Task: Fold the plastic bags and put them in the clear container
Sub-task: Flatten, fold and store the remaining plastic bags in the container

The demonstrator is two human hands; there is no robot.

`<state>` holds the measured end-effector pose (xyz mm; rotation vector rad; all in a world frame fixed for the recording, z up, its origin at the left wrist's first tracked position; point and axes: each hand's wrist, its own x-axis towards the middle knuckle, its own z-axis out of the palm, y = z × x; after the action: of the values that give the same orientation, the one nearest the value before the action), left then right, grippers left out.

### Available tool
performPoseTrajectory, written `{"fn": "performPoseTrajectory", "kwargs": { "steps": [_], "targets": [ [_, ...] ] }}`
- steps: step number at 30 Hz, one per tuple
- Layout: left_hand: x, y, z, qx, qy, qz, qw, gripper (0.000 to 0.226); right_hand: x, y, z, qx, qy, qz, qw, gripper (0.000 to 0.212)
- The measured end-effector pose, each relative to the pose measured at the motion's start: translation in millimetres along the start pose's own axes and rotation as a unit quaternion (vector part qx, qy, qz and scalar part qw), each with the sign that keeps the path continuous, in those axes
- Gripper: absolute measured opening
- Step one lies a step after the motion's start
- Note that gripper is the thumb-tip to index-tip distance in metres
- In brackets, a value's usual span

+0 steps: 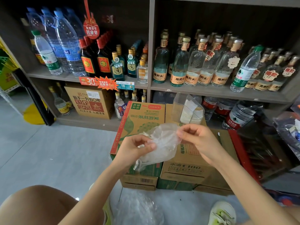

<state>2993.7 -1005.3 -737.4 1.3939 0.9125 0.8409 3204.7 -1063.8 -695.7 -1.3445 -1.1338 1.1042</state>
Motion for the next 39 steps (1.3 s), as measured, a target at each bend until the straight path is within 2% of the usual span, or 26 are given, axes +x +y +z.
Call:
{"fn": "performPoseTrajectory", "kwargs": {
  "steps": [3,6,10,13,17,18,20,21,23,25,26,28,31,32,34,36,39],
  "targets": [
    [1,3,-9,-0.035,-0.001,-0.032,0.999,0.012,2,0,-12,-0.040,-0.002,0.008,0.999,0.014],
    [3,2,-19,-0.076,0.032,-0.026,0.996,0.012,3,4,-23,-0.116,0.002,0.004,0.993,0.023],
    [4,-1,-22,-0.026,0.091,0.007,0.996,0.023,2,12,-28,-0.119,0.039,-0.001,0.992,0.023],
    [6,-3,-17,-0.015,0.159,0.022,0.987,0.021,2,16,-24,-0.109,0.068,0.000,0.992,0.016],
    [12,1,-13,0.025,0.270,0.068,0.960,0.021,5,21,-16,-0.101,0.154,0.016,0.983,0.010],
    [12,2,-11,0.049,0.279,0.088,0.955,0.021,5,20,-11,-0.098,0.148,0.018,0.984,0.017],
    [12,2,-7,0.094,0.272,0.122,0.950,0.023,7,19,0,-0.062,0.089,0.025,0.994,0.049],
    [13,2,-5,0.112,0.266,0.133,0.948,0.024,9,18,7,-0.052,0.057,0.034,0.996,0.055],
    [13,2,-2,0.136,0.258,0.148,0.945,0.026,13,19,21,-0.078,0.029,0.034,0.996,0.039],
    [13,1,-4,0.144,0.264,0.152,0.942,0.026,17,20,29,-0.106,0.078,0.023,0.991,0.011],
    [13,0,-7,0.147,0.274,0.151,0.938,0.027,18,21,30,-0.100,0.109,0.020,0.989,0.004],
    [12,-3,-16,0.154,0.293,0.148,0.932,0.027,19,22,28,-0.070,0.128,0.016,0.989,0.007],
    [10,-6,-23,0.155,0.280,0.143,0.937,0.025,20,23,29,-0.067,0.016,0.071,0.995,0.045],
    [10,-6,-24,0.159,0.271,0.145,0.938,0.025,20,26,34,-0.081,-0.024,0.095,0.992,0.048],
    [10,-7,-23,0.165,0.261,0.147,0.940,0.023,22,35,42,-0.111,-0.042,0.113,0.986,0.029],
    [11,-11,-26,0.172,0.261,0.141,0.939,0.022,23,38,46,-0.109,0.000,0.106,0.988,0.013],
    [10,-23,-36,0.242,0.246,0.134,0.929,0.019,23,38,41,-0.081,0.054,0.073,0.993,0.011]
  ]
}}
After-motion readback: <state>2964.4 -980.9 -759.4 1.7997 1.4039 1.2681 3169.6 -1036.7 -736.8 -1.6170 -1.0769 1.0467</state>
